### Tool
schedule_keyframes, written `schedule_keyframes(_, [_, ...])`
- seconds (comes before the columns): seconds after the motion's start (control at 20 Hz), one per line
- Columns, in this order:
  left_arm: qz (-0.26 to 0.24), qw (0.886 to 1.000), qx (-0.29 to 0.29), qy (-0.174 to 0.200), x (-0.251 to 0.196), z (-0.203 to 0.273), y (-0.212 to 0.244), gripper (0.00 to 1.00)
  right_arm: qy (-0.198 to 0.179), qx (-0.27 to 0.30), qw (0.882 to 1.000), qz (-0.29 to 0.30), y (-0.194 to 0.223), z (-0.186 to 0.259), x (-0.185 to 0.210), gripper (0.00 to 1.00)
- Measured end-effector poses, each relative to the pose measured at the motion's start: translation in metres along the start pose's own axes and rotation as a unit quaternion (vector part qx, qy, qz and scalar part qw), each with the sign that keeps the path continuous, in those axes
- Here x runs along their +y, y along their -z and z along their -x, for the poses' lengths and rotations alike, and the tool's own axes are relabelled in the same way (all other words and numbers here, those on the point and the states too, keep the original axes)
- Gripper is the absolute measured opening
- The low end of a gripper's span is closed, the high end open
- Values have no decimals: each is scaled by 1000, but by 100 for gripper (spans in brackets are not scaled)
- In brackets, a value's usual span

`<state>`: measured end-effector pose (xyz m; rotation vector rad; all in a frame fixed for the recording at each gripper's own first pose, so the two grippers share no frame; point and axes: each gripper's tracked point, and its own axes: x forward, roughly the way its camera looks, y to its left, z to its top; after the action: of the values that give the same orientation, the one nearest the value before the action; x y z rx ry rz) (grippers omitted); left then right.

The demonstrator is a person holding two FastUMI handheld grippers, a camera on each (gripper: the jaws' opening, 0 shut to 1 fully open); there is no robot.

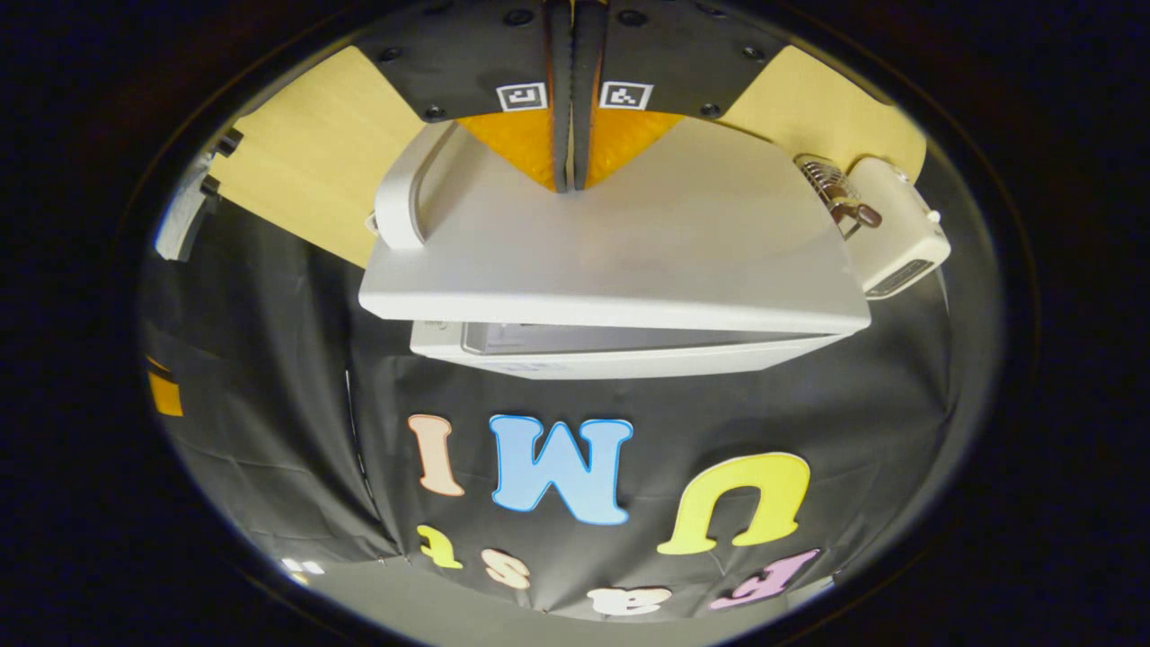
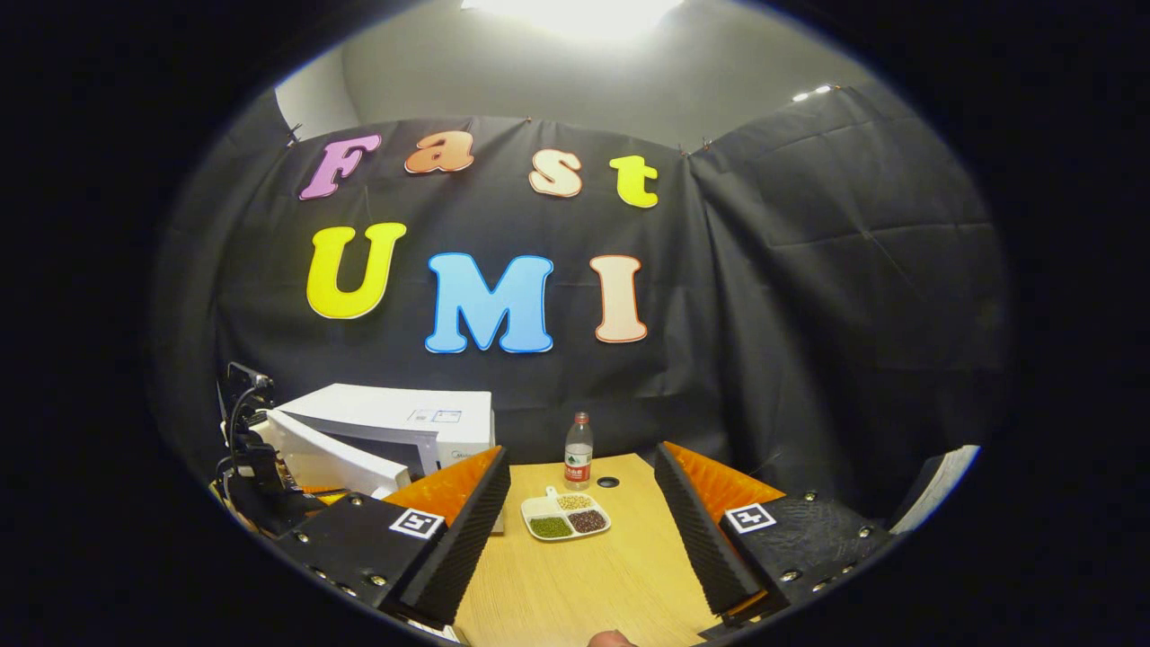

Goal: Open the microwave oven with the left hand, put the food in, and close the microwave oven.

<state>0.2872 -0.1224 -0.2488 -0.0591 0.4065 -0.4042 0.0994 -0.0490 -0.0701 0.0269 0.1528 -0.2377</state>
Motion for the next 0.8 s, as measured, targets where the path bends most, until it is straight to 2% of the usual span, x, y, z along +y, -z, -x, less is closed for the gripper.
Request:
schedule_keyframes(0.5, [6,1000,-9,-18,17,-46,-15,7,24,14,1000,2,9,-8,-7,98])
schedule_keyframes(0.8, [11,1000,-13,-23,21,-65,-22,7,36,2,999,4,-4,-11,-10,98])
